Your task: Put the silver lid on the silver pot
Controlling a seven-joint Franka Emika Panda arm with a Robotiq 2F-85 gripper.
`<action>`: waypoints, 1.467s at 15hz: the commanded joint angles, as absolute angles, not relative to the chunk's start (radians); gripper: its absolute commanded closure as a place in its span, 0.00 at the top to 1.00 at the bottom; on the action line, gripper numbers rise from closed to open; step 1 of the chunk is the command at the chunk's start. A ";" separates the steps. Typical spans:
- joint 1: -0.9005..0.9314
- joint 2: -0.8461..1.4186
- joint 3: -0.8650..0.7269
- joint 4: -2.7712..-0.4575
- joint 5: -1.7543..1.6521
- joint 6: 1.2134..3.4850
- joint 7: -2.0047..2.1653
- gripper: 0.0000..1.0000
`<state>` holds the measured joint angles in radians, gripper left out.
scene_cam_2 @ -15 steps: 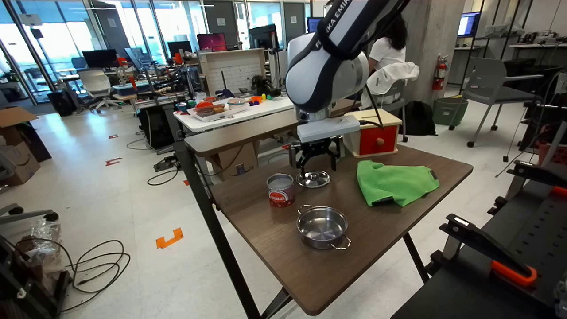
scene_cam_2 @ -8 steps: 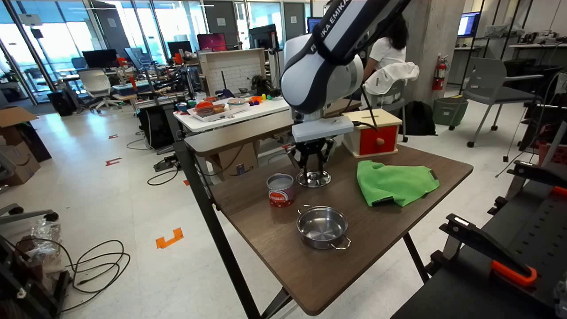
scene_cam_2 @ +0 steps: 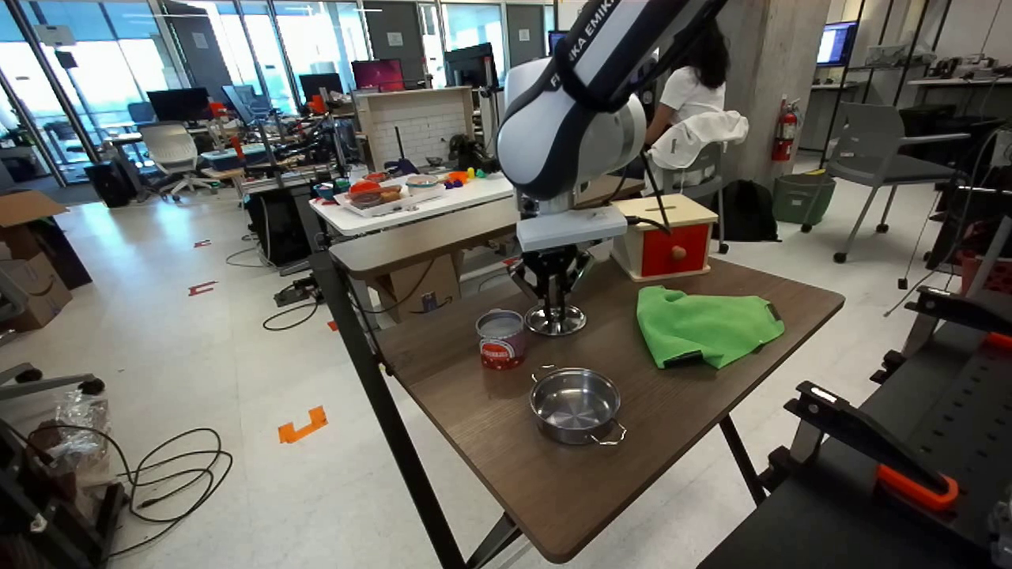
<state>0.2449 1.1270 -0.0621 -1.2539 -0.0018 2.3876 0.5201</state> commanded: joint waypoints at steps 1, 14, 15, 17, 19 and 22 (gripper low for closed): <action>0.251 1.032 -0.052 -1.369 0.015 2.420 0.499 0.05; 0.363 0.645 -0.063 -1.934 -0.168 2.403 0.430 0.05; 0.369 0.642 -0.058 -1.955 -0.182 2.402 0.429 0.05; 0.382 0.650 -0.051 -1.980 -0.201 2.416 0.433 0.05; 0.392 0.660 -0.041 -1.993 -0.206 2.431 0.435 0.05; 0.396 0.660 -0.017 -2.004 -0.191 2.455 0.431 0.05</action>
